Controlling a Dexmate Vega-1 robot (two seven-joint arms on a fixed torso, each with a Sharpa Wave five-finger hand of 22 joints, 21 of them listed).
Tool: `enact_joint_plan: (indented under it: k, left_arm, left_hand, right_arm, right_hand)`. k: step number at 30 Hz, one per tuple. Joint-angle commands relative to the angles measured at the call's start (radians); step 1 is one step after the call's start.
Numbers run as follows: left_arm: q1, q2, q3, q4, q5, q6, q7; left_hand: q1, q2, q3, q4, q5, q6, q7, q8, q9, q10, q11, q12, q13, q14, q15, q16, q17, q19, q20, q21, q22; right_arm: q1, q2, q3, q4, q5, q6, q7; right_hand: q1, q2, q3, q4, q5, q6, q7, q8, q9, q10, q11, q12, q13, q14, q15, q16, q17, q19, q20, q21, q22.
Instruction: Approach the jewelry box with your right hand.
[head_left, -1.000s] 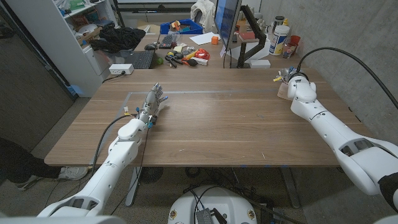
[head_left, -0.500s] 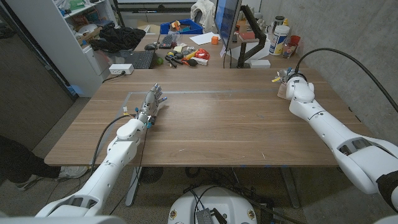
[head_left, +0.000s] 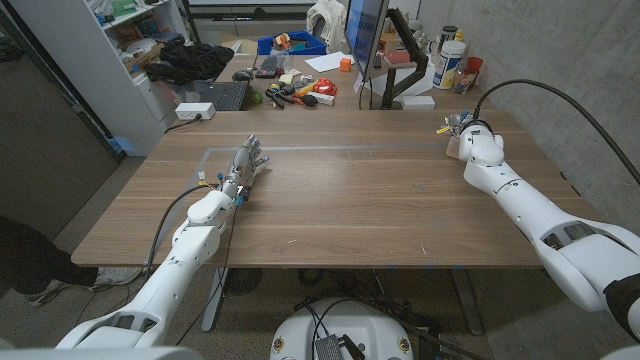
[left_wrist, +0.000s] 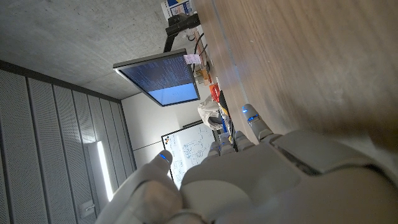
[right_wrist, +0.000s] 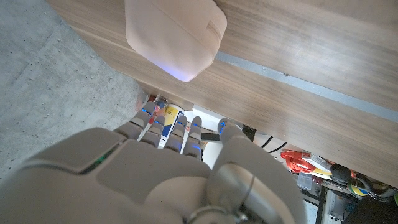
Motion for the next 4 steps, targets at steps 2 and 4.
enact_joint_plan:
  k: [2, 4]
  left_arm:
    - [0.001, 0.003, -0.005, 0.002, 0.001, 0.007, -0.004]
    - [0.000, 0.003, -0.007, 0.004, 0.001, 0.006, -0.005]
  left_hand:
    - [0.007, 0.117, -0.002, -0.002, 0.004, -0.109, -0.001, 0.003, 0.006, -0.112, -0.001, -0.002, 0.005, -0.114, -0.008, 0.004, 0.002, -0.184, -0.036, -0.003, 0.001]
    - [0.007, 0.117, -0.002, -0.002, 0.004, -0.109, -0.001, 0.003, 0.006, -0.112, 0.000, -0.002, 0.005, -0.113, -0.007, 0.004, 0.002, -0.183, -0.036, -0.003, 0.001]
  right_arm:
    - [0.013, 0.016, -0.013, 0.041, 0.009, 0.001, -0.004]
    - [0.018, 0.020, -0.016, 0.050, 0.012, 0.005, -0.009]
  right_hand:
    - [-0.005, -0.007, -0.008, 0.000, -0.007, -0.001, 0.002, 0.003, 0.005, -0.003, 0.003, 0.005, 0.005, -0.005, -0.096, 0.005, 0.005, -0.009, -0.063, -0.006, 0.002]
    - [-0.006, -0.007, -0.010, 0.000, -0.007, -0.002, 0.001, 0.003, 0.005, -0.004, 0.003, 0.005, 0.005, -0.006, -0.096, 0.005, 0.004, -0.009, -0.062, -0.007, 0.001]
